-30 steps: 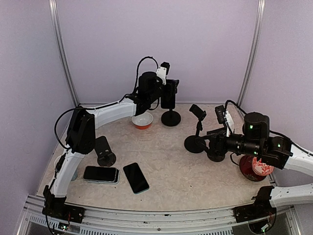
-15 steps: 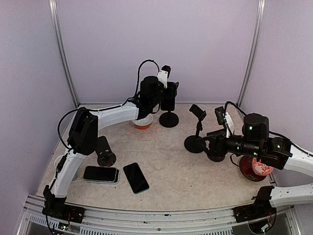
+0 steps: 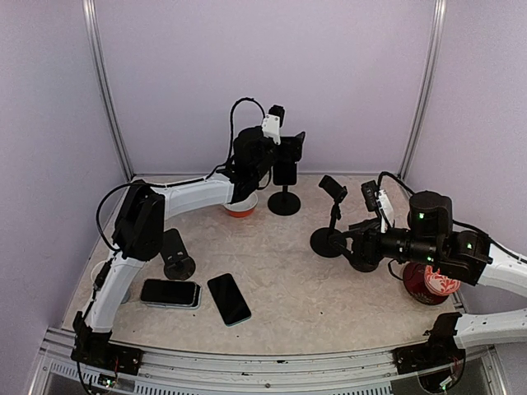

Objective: Place the phone on the phone stand
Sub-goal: Place the phone stand with the phone at the center of the board, then pick up the phone stand at the center of the board.

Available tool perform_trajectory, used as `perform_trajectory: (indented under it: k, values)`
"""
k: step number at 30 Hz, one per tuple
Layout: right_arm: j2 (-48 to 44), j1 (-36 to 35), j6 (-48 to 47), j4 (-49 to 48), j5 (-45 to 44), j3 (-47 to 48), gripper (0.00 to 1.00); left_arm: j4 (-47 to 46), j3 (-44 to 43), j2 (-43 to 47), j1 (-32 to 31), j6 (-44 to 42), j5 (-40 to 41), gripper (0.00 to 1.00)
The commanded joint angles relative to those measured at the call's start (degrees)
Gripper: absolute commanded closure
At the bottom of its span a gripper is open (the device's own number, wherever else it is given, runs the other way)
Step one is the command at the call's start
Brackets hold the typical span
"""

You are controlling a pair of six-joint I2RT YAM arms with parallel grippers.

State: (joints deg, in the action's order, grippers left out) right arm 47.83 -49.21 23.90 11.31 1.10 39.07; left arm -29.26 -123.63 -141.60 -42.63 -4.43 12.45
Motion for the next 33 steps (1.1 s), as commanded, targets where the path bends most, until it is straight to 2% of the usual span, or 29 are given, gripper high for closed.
perform_trajectory:
  k: [1, 6, 10, 12, 16, 20, 24, 28, 33]
  values:
    - [-1.14, 0.38, -0.42, 2.3, -1.59, 1.98, 0.16, -4.27, 3.74, 7.25, -1.05, 0.79, 0.85, 0.01]
    - [-2.37, 0.37, 0.01, 3.51, -2.57, 1.58, 0.16, -4.13, 13.32, 18.6, -3.49, 2.16, 3.93, 0.01]
    - [-3.86, 0.35, 0.91, 3.54, -2.44, 0.37, 0.16, -3.39, 28.6, 32.32, -8.45, 2.53, 9.29, 0.01]
    - [-4.56, 0.37, 1.18, 3.34, -1.69, -0.13, 0.16, 0.48, 35.3, 38.57, -11.76, 3.68, 12.93, 0.01]
    - [-5.16, 0.37, 1.37, 2.81, 0.0, -1.43, 0.16, 7.86, 48.6, 49.54, -18.93, 11.16, 19.6, 0.01]
    - [-5.32, 0.41, 0.46, 3.23, -0.76, -2.64, 0.16, 7.54, 62.66, 59.18, -26.49, 17.49, 24.71, 0.01]
    - [-5.91, 0.34, -1.91, 6.35, -3.85, -1.66, 0.15, 12.64, 69.37, 62.65, -33.92, 22.44, 33.49, 0.01]
    - [-10.55, 0.32, -3.75, 10.17, -11.54, -0.42, 0.14, 19.79, 72.85, 63.32, -40.16, 28.14, 37.54, 0.01]
    - [-18.6, 0.37, -4.66, 10.7, -20.8, -1.47, 0.13, 22.91, 76.3, 62.66, -45.5, 32.66, 41.97, 0.01]
